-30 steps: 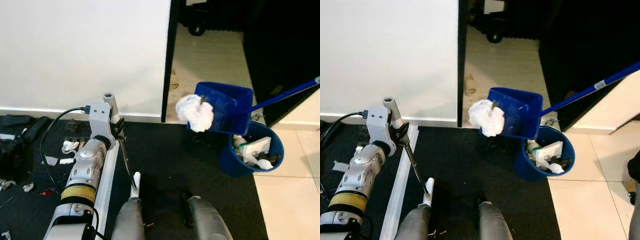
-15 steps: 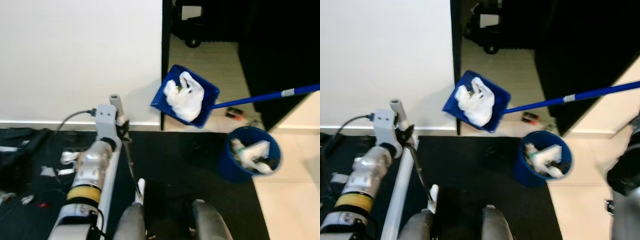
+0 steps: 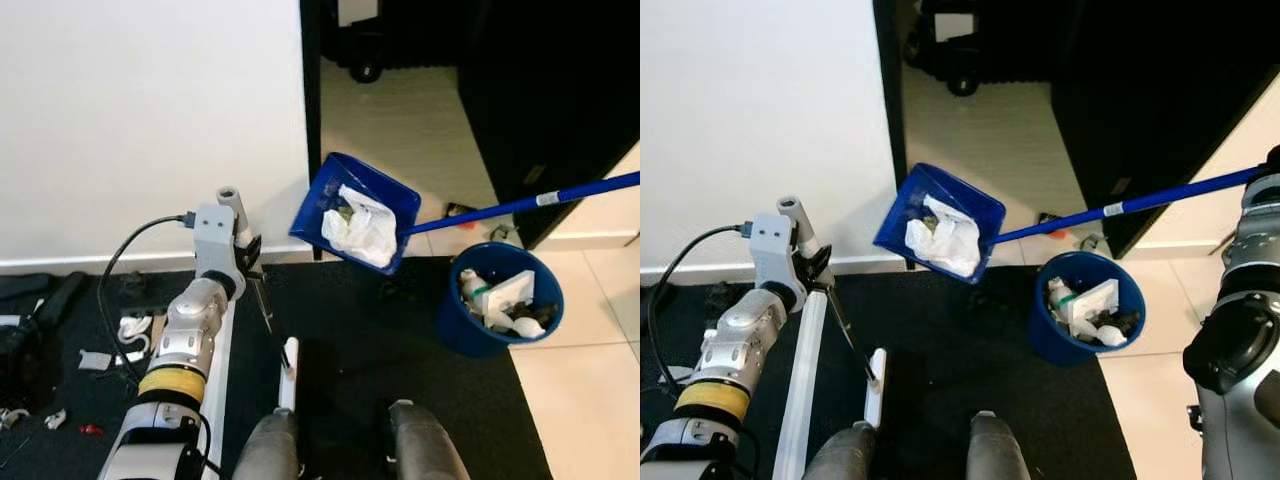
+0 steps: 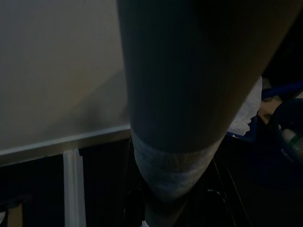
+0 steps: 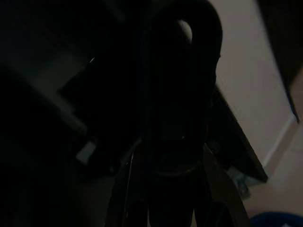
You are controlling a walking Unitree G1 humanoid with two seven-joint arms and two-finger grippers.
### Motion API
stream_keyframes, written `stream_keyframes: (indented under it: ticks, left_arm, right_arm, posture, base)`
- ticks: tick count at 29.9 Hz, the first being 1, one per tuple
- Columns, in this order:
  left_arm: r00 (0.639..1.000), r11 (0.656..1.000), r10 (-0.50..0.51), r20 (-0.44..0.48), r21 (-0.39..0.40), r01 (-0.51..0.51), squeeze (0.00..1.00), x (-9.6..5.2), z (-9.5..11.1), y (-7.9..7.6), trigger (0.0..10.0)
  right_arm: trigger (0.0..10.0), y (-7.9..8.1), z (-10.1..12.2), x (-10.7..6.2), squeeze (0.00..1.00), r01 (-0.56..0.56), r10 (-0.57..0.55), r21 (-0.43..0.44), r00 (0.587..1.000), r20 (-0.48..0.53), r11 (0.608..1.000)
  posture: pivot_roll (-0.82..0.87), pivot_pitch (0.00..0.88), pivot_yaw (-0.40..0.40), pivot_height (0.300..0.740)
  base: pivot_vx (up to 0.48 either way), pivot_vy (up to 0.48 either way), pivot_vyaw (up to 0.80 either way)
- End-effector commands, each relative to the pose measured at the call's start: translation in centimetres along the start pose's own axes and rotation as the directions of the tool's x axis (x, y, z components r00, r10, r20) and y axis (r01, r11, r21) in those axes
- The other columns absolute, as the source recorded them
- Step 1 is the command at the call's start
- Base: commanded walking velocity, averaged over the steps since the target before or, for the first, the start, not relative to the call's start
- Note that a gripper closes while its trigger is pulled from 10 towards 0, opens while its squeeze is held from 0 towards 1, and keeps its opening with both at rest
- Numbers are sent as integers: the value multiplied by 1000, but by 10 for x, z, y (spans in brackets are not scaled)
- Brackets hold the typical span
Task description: Sweep floor
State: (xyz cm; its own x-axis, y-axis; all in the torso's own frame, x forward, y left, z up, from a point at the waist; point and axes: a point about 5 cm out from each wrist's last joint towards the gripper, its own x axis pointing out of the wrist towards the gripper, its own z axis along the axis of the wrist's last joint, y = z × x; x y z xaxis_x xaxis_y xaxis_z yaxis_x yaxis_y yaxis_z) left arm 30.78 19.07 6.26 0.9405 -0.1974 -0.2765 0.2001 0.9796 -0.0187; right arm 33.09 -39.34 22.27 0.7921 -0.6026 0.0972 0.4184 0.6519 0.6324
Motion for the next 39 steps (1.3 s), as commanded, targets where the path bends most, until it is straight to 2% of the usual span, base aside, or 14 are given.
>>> stream_keyframes:
  ticks: [1,7,11,16,22,28,39]
  left_arm:
    - [1000,1000,26,-5,9,-26,0,-1,-5,-1,10000]
    - [999,999,54,0,3,-54,0,1,-4,0,10000]
    - [993,993,117,2,-8,-117,0,2,-5,2,10000]
    - [988,988,154,1,-6,-154,0,2,-6,3,10000]
    - [984,984,181,-3,-7,-181,0,2,-9,3,10000]
    - [977,977,212,-4,-9,-212,0,1,-9,6,10000]
    - [963,963,269,-4,-8,-269,0,1,-11,10,10000]
  right_arm:
    - [10000,4,17,3,0,-42,42,-8,999,30,999]
    - [10000,4,19,4,0,-54,54,-7,998,23,999]
    - [10000,5,24,4,0,-51,50,22,997,54,998]
    - [10000,7,27,5,0,-50,46,48,995,85,998]
    - [10000,18,29,6,0,-71,62,66,990,131,995]
    - [10000,29,43,8,0,-91,74,85,980,185,992]
    - [10000,46,65,12,0,-115,99,52,964,247,992]
  posture:
    - [34,70,-36,740]
    - [33,69,-36,740]
    - [36,67,-38,740]
    - [37,67,-41,740]
    - [39,67,-45,740]
    - [37,69,-50,740]
    - [27,69,-62,740]
  base:
    - [0,0,0]
    - [0,0,0]
    - [0,-87,0]
    - [0,-480,0]
    - [0,-480,0]
    - [0,-480,0]
    - [0,-480,0]
